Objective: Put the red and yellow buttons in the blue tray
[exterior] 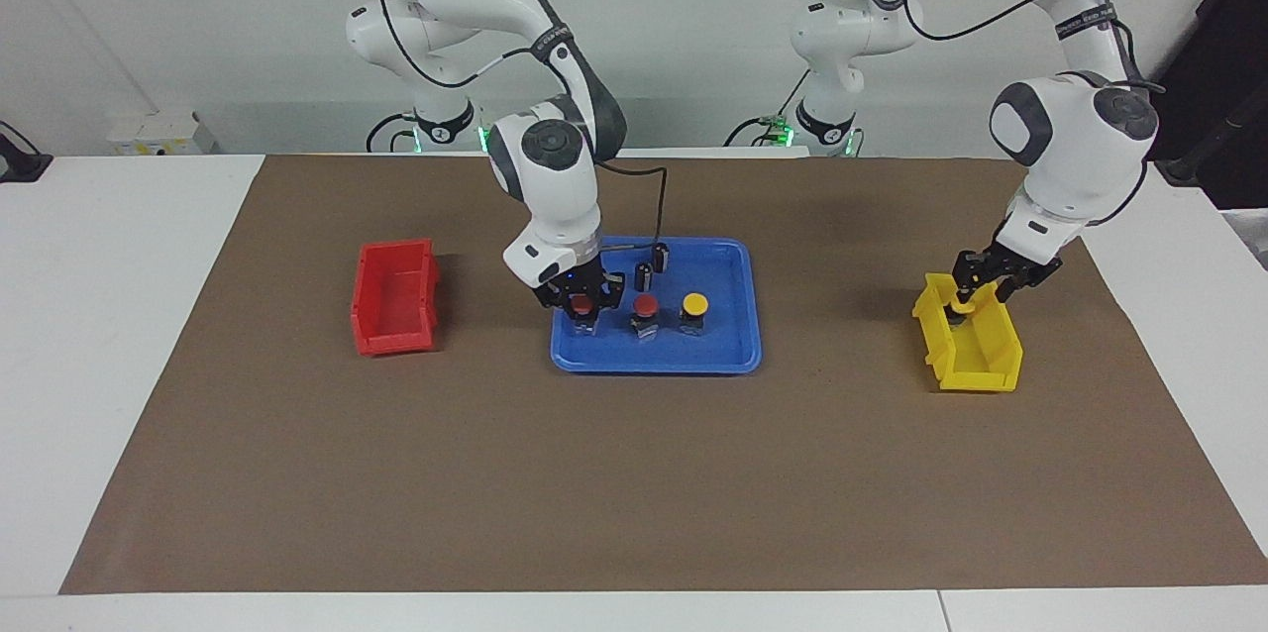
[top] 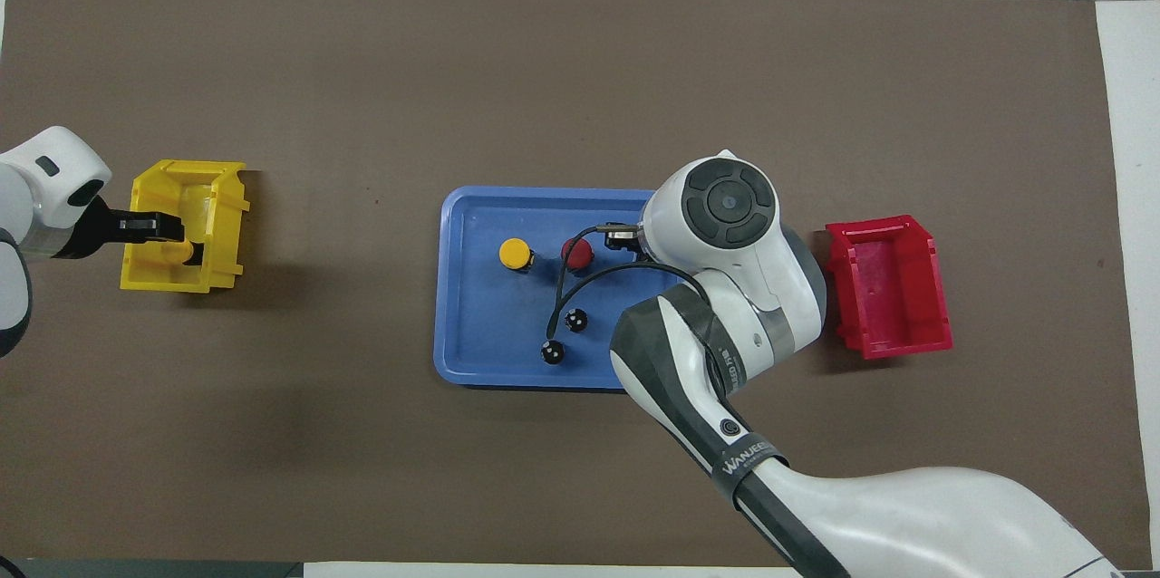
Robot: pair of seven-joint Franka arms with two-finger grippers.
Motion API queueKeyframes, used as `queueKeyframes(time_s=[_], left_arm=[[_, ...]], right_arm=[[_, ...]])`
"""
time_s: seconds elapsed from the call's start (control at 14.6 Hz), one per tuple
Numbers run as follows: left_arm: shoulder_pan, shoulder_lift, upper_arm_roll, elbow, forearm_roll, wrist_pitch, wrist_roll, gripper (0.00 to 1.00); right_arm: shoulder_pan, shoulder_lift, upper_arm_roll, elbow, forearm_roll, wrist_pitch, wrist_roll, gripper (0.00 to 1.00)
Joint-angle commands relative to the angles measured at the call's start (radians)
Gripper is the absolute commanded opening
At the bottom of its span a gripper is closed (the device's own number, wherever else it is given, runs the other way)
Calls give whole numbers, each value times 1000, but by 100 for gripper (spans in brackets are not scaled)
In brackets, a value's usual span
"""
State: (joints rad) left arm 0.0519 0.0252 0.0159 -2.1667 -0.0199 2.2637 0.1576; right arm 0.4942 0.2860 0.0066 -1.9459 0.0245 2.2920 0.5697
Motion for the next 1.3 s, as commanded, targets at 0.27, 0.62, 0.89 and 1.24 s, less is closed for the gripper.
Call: queueKeyframes(time_s=[0.27,0.62,0.89,1.24], left_arm=[[17,2,-14,-107,8,144,11,12],[-4,30,-13,207,9,-222,-10,1],[-221,1,-17,322,11,-422,-310,1],[-472,-21,-24,190,8,-264,-601,1]], right_arm=[[-61,-59,-11,163,-6,-219,-7,100],[-283,-134,-13,364,-8,-521,-132,100],[-449,-251,-16,364,-9,-679,-353,100],[-614,-275,-16,357,-43,-741,-660,100]])
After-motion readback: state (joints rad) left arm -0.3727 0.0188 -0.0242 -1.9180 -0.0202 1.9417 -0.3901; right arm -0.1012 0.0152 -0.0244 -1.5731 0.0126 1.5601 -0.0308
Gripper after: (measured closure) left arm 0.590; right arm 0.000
